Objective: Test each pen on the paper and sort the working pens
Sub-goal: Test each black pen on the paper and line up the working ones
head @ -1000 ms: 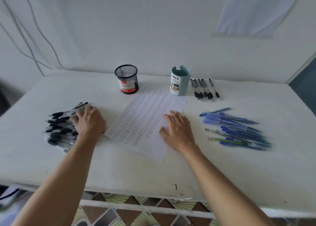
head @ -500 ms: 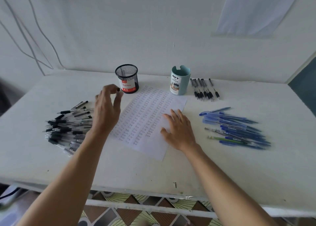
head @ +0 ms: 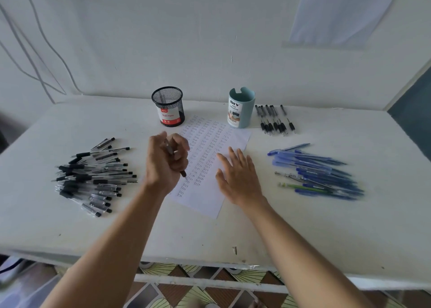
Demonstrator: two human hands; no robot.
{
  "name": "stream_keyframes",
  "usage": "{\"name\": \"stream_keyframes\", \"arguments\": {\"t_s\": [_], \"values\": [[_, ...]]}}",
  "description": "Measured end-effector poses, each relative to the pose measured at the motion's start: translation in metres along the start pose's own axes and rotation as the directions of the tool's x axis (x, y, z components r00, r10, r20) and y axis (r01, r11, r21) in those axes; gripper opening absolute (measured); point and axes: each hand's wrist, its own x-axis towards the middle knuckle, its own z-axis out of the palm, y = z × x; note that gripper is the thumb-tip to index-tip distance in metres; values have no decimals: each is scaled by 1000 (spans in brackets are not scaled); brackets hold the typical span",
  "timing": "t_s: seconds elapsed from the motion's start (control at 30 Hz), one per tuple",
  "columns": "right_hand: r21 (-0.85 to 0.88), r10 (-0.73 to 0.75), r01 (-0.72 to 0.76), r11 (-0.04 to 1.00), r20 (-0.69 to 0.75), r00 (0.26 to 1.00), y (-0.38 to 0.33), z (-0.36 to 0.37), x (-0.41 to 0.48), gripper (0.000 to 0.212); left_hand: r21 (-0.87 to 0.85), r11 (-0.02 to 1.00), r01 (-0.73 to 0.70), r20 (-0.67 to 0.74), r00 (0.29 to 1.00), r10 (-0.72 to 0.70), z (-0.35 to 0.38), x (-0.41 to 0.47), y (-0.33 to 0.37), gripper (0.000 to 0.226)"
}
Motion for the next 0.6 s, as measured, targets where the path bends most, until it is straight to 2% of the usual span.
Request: {"name": "stream_keyframes", "arguments": {"t_s": [0.03,0.13,0.17,0.23,0.3,0.4,0.43,0.53,0.6], "values": [[3,5,-5,1000,7,1000,-1,0,0,68,-6,1000,1,-18,1000,-1,0,1,-3,48],[5,22,-22,1000,15,1000,0,3,2,66,181,982,-58,-110,991,79,1,5,-14,22],[-2,24,-24,1000,19,1000,1,3,3,64,207,976,-64,-142,985,95,0,7,-18,26],[-13,26,-25,1000,35,999,2,4,3,59,146,988,-45,-163,984,69,-3,8,-24,32],[-21,23,-22,1000,42,999,2,4,3,59,106,994,-30,-98,994,41,-10,9,-30,39],[-35,21,-20,999,52,998,2,3,4,60,233,972,21,-61,998,-7,-15,11,-36,58],[-33,22,-20,999,54,998,2,2,4,60,306,952,28,-83,997,-2,-14,12,-36,54],[-13,24,-23,1000,46,999,3,1,4,60,538,843,-11,-87,994,69,-14,11,-42,16],[4,26,-26,1000,38,999,2,1,5,59,661,750,-14,-87,992,95,-16,9,-44,14]]}}
